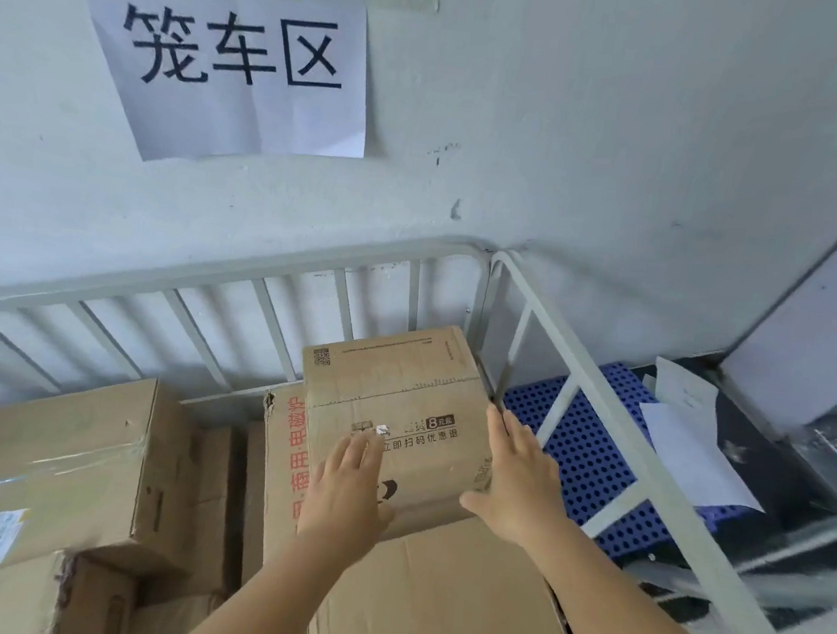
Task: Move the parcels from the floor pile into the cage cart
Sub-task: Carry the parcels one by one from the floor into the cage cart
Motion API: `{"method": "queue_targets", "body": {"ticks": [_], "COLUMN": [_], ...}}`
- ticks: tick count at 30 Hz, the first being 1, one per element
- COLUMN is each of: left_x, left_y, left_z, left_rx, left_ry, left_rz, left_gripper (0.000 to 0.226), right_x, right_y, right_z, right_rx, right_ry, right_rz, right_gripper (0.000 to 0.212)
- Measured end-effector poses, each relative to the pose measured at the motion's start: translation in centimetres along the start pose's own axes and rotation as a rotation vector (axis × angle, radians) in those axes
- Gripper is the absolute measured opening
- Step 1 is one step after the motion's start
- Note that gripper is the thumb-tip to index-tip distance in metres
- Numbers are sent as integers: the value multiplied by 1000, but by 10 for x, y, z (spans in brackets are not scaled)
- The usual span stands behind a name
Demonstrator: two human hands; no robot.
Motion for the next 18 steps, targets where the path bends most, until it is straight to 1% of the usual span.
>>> {"method": "queue_targets", "body": {"ticks": [5, 9, 13, 18], "left_x": [1, -4, -7, 0], "left_y": [-37, -70, -99, -142], "left_z": [-54, -102, -154, -220], "left_rx": [188, 373, 573, 777], "left_ry": [85, 83, 65, 161], "left_rz": [43, 46, 85, 143], "left_gripper": [88, 89, 89, 86], "right_x": [-8, -5, 0, 14], "right_y": [-15, -25, -32, -43], "right_z": [-92, -176, -260, -368], "right_rx": [112, 255, 412, 609], "right_ry": [-41, -54, -163, -265], "right_rz": [-56, -44, 22, 81], "right_gripper": [103, 100, 96, 93]}}
Point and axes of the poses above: each hand's wrist, its own z-axis towards the middle knuckle, its own x-axis out of the palm, y = z × x, the point moved 1 cm from there along z, towards the middle knuckle, and after that the axes turned 2 degrees about -z, right-handed, at the moved point
